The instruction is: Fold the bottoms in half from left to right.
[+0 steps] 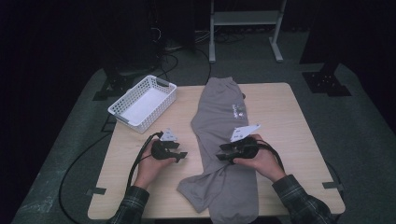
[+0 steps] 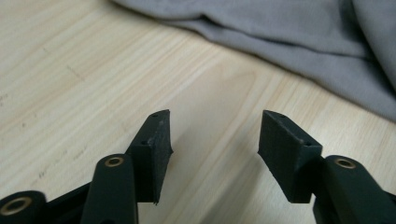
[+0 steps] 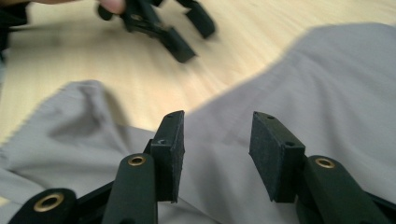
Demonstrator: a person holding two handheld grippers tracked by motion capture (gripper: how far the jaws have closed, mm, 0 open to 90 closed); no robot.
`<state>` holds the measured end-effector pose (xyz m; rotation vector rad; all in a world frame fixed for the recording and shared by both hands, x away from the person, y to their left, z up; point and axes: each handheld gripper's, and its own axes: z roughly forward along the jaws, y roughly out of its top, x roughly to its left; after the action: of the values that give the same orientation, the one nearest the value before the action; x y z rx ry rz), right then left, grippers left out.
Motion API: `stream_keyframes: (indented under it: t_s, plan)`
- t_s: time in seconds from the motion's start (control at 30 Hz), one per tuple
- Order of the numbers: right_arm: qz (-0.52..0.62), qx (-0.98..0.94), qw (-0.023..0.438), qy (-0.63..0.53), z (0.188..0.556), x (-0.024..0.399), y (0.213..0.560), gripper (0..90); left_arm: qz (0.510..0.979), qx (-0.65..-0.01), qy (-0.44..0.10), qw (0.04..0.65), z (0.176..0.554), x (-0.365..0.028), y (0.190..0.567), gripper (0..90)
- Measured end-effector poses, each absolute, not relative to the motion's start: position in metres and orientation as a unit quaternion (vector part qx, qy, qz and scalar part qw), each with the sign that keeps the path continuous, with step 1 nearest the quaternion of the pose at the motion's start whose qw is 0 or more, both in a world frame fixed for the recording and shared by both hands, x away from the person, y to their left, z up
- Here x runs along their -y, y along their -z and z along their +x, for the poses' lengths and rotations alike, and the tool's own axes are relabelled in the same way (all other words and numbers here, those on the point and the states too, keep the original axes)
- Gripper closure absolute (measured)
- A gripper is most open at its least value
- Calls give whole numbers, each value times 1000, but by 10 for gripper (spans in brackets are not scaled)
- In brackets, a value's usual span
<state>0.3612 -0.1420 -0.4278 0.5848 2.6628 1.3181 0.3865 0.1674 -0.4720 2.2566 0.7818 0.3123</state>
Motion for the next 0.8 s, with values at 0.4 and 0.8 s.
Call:
stream_keyframes:
  t_s: [0.4,0.8]
  plan:
    - [114,-895,4,-432,340,85,438,560,858,-317,-148,376,386,-177,482,173]
    - [79,-906,-36,-415,336,43,449,600,854,-341,-155,361,389,-175,483,22]
